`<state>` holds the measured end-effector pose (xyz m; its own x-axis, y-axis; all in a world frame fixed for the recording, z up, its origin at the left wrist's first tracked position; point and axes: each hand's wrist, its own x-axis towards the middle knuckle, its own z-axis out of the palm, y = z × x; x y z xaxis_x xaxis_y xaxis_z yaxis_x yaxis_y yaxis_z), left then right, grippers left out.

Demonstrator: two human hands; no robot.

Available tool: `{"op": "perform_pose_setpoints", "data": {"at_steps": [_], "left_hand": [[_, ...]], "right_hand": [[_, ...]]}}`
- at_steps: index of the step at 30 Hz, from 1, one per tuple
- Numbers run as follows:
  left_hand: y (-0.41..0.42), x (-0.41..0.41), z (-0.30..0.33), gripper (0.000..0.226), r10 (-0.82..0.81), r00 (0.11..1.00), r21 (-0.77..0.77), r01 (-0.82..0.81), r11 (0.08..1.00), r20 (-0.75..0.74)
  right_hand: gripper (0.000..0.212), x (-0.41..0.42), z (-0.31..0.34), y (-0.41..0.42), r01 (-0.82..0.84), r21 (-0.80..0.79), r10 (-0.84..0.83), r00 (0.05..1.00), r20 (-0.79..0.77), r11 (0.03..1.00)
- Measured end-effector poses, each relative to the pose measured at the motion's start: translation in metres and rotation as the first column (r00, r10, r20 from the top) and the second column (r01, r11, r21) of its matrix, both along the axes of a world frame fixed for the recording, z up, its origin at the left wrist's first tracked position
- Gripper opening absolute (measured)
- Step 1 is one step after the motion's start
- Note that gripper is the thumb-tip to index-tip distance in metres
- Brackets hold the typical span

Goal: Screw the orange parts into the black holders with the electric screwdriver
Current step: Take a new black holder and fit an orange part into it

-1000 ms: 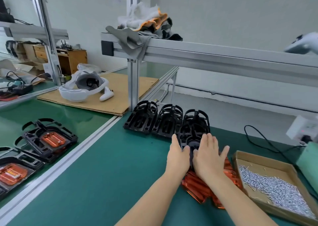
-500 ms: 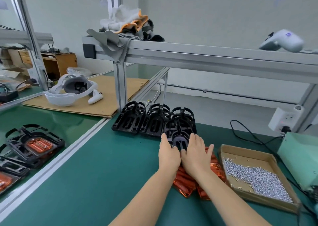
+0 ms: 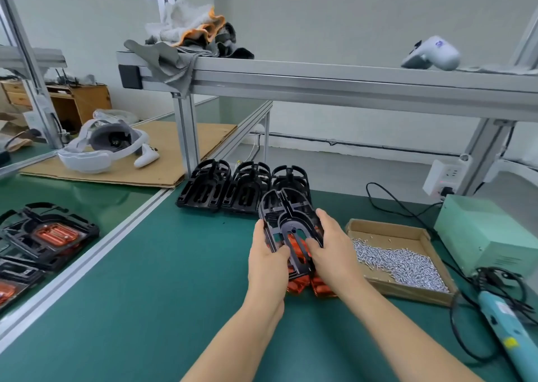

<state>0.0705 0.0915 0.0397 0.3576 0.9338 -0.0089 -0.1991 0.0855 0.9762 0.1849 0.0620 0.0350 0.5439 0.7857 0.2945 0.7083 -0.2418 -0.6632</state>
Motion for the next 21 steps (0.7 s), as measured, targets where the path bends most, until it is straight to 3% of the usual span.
{"op": "perform_pose_setpoints", "data": {"at_steps": [7,13,17,21], "left_hand": [[-0.048,-0.029,-0.02,0.053,-0.043,0.999,-0.005,0.043,0.999,0.02],[-0.052,-0.054,-0.04,0.043,0.17,0.953,0.146,-0.137,0.98,-0.252],[-0.049,-0.064,-0.044,0.045,0.183,0.943,0.244,-0.115,0.963,-0.278],[-0.048,-0.067,-0.051,0.044,0.149,0.899,0.356,0.008,0.934,-0.412]], "right_hand": [[0.048,0.004,-0.009,-0.046,-0.078,0.003,0.078,0.99,-0.121,0.997],[0.046,0.01,-0.025,-0.078,-0.283,-0.091,0.27,0.954,-0.129,0.955],[0.045,0.014,-0.031,-0.089,-0.387,-0.127,0.364,0.916,-0.168,0.913],[0.045,0.014,-0.036,-0.097,-0.495,-0.195,0.469,0.868,-0.166,0.847]]}}
